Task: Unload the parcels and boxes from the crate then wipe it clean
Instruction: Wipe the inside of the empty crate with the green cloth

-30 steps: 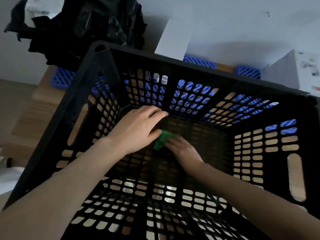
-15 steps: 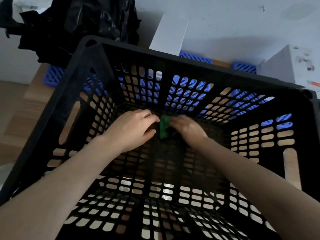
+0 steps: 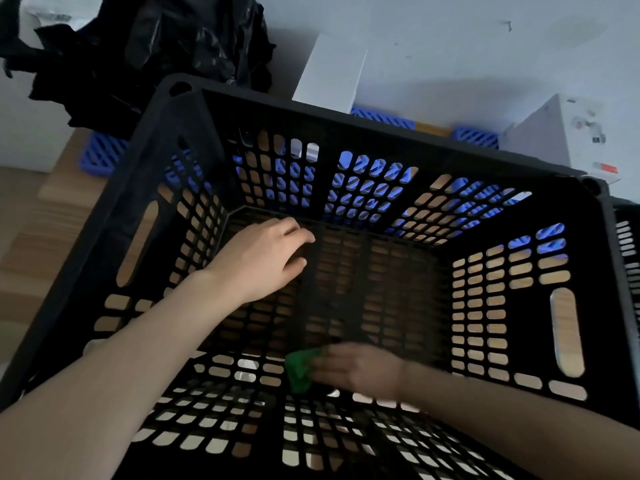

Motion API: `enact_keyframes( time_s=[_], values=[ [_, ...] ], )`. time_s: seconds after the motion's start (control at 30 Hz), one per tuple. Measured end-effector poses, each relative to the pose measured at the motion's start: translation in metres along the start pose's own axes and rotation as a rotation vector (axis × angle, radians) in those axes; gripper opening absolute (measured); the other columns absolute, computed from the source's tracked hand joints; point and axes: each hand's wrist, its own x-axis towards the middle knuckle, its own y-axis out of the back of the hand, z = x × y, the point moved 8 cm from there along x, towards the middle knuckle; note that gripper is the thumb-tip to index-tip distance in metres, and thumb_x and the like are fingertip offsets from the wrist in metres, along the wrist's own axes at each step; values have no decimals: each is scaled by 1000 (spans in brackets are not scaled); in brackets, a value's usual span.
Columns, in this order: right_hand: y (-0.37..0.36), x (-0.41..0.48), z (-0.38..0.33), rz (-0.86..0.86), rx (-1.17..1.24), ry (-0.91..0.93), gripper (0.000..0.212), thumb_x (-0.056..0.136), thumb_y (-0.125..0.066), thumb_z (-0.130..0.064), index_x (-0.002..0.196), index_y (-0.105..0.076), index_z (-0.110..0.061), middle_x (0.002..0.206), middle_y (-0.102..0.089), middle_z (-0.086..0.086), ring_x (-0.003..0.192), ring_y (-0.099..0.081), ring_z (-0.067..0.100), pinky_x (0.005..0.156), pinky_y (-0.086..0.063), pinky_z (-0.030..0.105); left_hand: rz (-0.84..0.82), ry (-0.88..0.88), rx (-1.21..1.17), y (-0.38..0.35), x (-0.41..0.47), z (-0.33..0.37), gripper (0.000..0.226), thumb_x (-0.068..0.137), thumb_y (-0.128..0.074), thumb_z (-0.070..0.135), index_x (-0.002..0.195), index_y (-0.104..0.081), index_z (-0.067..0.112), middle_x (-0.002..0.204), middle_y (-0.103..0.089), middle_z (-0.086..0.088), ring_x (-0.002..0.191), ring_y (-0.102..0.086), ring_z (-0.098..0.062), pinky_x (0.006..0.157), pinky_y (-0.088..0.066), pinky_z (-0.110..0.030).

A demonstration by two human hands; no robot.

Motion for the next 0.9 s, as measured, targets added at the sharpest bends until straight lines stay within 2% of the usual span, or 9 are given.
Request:
enact_keyframes(
  time_s=[0.1, 0.23, 0.3, 0.4, 0.53, 0.67, 0.77, 0.83, 0.9],
  values=[
    [29, 4, 62, 85, -75, -181, 38, 84, -62, -2, 122, -65, -7, 130, -61, 10, 113, -61, 27, 96, -51, 34, -80, 70, 13, -21, -4, -14, 49, 96, -54, 36, 142, -43, 24, 139, -45, 2, 124, -46, -18, 93, -49, -37],
    [68, -15, 143, 296, -79, -648, 45, 72, -69, 13, 116, -66, 4, 121, -63, 21, 102, -64, 39, 92, -51, 44, -313, 175, 65, -64, -16, -38, 68, 95, -55, 41, 153, -22, 28, 160, -14, 2, 145, -16, -21, 109, -37, -42],
    [70, -21, 149, 335, -51, -763, 45, 70, -69, 15, 114, -66, 6, 119, -64, 24, 101, -63, 41, 92, -52, 46, -381, 165, 103, -78, -18, -45, 77, 93, -56, 45, 155, -13, 29, 163, -2, 0, 148, -6, -24, 113, -31, -47],
    [48, -9, 98, 267, -101, -551, 39, 73, -72, 2, 111, -69, -2, 115, -68, 16, 100, -66, 34, 87, -56, 41, -501, 164, 162, -100, -18, -53, 92, 88, -59, 55, 155, 2, 35, 162, 17, 2, 149, 7, -25, 117, -19, -54],
    [-1, -12, 6, 31, -34, -160, 28, 94, -48, -17, 116, -66, -20, 125, -64, 0, 105, -62, 18, 88, -51, 27, -664, 164, 209, -128, -28, -57, 113, 78, -67, 63, 150, 18, 42, 154, 39, 3, 147, 22, -25, 117, -10, -60],
    [-1, -17, 8, -17, -83, -4, 29, 96, -47, -17, 117, -66, -19, 128, -62, 0, 110, -60, 18, 89, -50, 29, -719, 172, 243, -138, -36, -55, 125, 75, -73, 59, 147, 27, 40, 145, 52, 0, 145, 29, -28, 116, -13, -62],
    [31, -5, 68, 94, -146, -97, 28, 88, -55, -9, 111, -70, -11, 122, -66, 8, 105, -65, 26, 90, -53, 34, -731, 191, 250, -138, -38, -54, 125, 76, -74, 54, 145, 29, 40, 143, 54, 0, 143, 32, -28, 117, -12, -61],
    [57, -3, 121, 190, -179, -315, 30, 77, -70, 1, 106, -71, -4, 115, -68, 15, 100, -67, 33, 87, -55, 40, -741, 215, 225, -140, -38, -54, 126, 77, -76, 49, 145, 29, 40, 143, 54, 1, 143, 34, -28, 118, -9, -62],
    [75, -14, 167, 259, -168, -599, 39, 70, -72, 10, 109, -69, 2, 116, -66, 20, 99, -65, 39, 87, -55, 47, -742, 217, 201, -141, -39, -54, 127, 76, -78, 46, 145, 29, 40, 143, 54, 1, 143, 34, -27, 118, -7, -62]
  ],
)
